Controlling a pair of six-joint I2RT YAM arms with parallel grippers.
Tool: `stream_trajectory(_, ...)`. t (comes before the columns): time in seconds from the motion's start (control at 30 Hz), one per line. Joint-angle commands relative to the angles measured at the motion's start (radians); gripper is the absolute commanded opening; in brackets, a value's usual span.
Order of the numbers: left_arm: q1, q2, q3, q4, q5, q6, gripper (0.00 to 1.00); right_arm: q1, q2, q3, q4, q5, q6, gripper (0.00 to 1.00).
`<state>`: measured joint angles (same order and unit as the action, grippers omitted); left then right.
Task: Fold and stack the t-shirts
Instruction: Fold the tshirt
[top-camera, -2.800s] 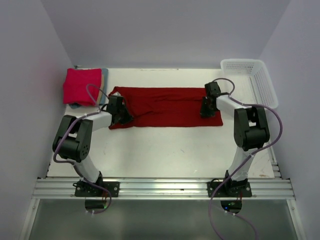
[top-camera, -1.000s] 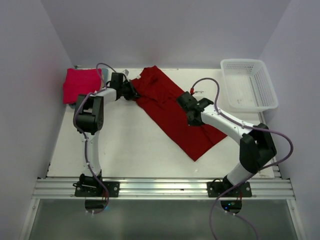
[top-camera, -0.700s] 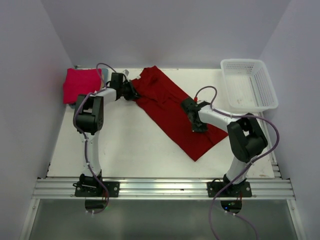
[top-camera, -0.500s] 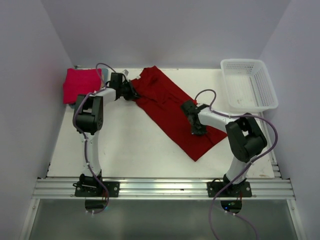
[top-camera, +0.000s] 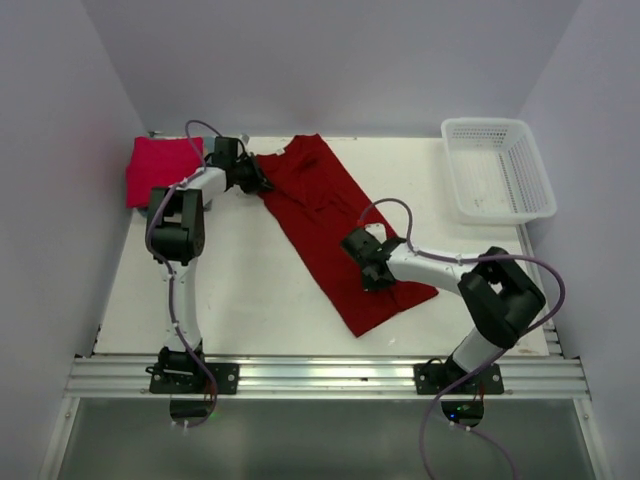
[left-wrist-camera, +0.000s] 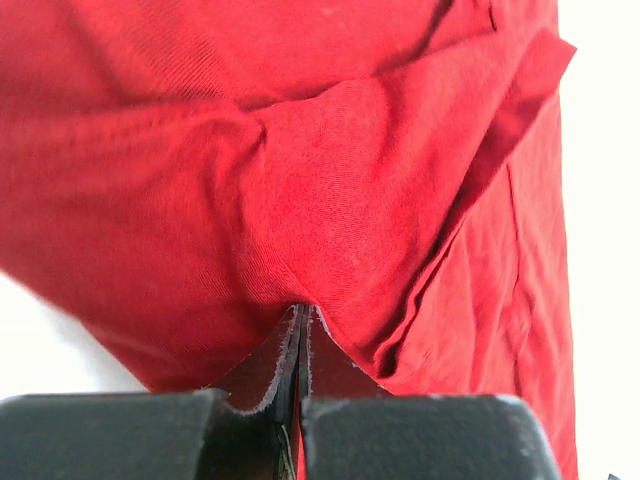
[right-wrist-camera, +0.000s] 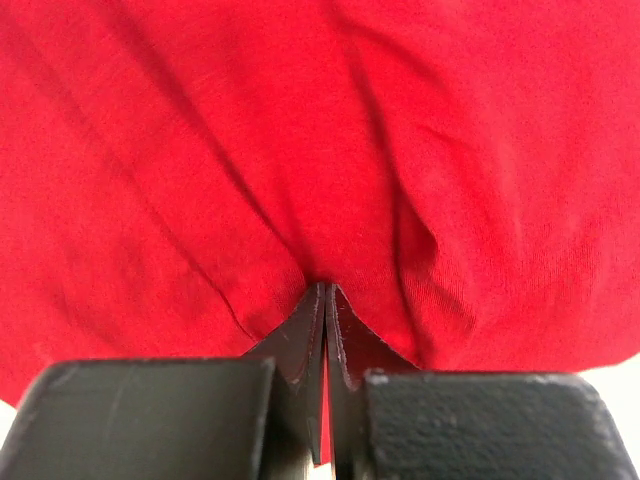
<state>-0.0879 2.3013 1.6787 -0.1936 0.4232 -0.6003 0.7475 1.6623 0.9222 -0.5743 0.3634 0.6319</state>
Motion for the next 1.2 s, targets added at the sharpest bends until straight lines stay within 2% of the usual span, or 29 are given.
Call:
stream_trajectory(0.0,0.01,0.03,0.065,-0.029,0.011,0.025,0.0,0.128,0.076,-0.102,-0.002,-0.322,0.11,0.0)
stream_trajectory(0.4,0.013,0.138,0.245,-0.112,0.026,0.048,0.0,0.42,0.045,-0.013,-0.07,-0.36,0.238,0.0)
stream_trajectory(0.7,0.013,0.211,0.325,-0.092,0.095,0.011,0.0,0.487,0.045,0.109,-0.116,-0.353,0.255,0.0)
stream_trajectory(0.9,0.013,0.259,0.375,-0.069,0.144,-0.007,0.01,0.486,0.089,0.325,-0.242,-0.204,0.164,0.0)
stream_trajectory(1.03,0.013,0.287,0.421,-0.058,0.166,-0.018,0.01,0.477,0.114,0.542,-0.327,-0.115,0.098,0.01)
stream_trajectory(1.07,0.013,0.291,0.426,-0.052,0.179,-0.021,0.01,0.463,0.116,0.579,-0.34,-0.094,0.071,0.07)
stream_trajectory(1.17,0.013,0.282,0.431,-0.036,0.213,-0.039,0.02,0.405,0.14,0.711,-0.366,-0.012,0.005,0.45)
